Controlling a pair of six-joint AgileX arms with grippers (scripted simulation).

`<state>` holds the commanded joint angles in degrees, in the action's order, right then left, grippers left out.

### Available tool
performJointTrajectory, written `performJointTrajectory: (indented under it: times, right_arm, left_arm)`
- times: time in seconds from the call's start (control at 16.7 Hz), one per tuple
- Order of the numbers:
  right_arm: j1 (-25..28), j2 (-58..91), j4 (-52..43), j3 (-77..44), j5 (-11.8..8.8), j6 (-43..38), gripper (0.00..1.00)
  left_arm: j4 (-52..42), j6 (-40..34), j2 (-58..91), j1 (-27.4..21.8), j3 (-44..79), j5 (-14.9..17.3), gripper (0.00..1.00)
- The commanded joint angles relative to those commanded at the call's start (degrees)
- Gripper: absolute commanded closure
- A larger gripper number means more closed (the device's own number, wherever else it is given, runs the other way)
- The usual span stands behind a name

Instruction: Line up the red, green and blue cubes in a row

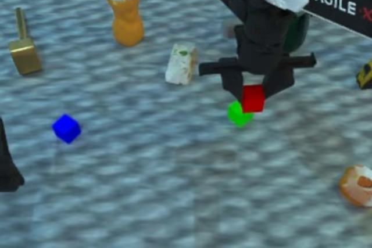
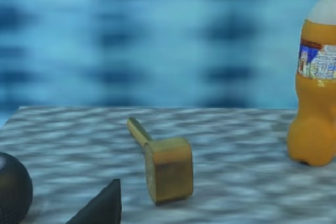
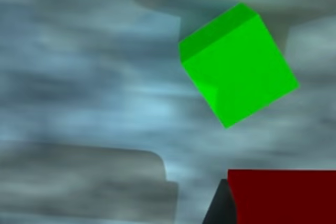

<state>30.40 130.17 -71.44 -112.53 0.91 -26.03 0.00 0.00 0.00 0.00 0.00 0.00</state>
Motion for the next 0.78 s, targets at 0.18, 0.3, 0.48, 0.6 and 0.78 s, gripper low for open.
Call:
performJointTrajectory:
  times: [0.18,0.3,0.48,0.6,0.78]
  right_arm:
    - [10.7,2.3,-2.8,-4.7,0.3,-14.0,1.0]
    - [17.2,3.4,-4.3,-7.4,0.6,-21.6,1.0]
    - [23.9,4.0,-5.6,-10.1,1.0,-28.7,1.0]
    - [25.5,4.1,-5.8,-10.7,1.1,-30.3,1.0]
    - [25.5,4.1,-5.8,-10.7,1.1,-30.3,1.0]
  left_arm:
    - [0.0,0.0,0.0,0.0,0.0,0.0,0.0]
    - [0.0,0.0,0.0,0.0,0.0,0.0,0.0]
    - [0.0,0.0,0.0,0.0,0.0,0.0,0.0]
    - [0.0,0.0,0.0,0.0,0.0,0.0,0.0]
    - [0.0,0.0,0.0,0.0,0.0,0.0,0.0]
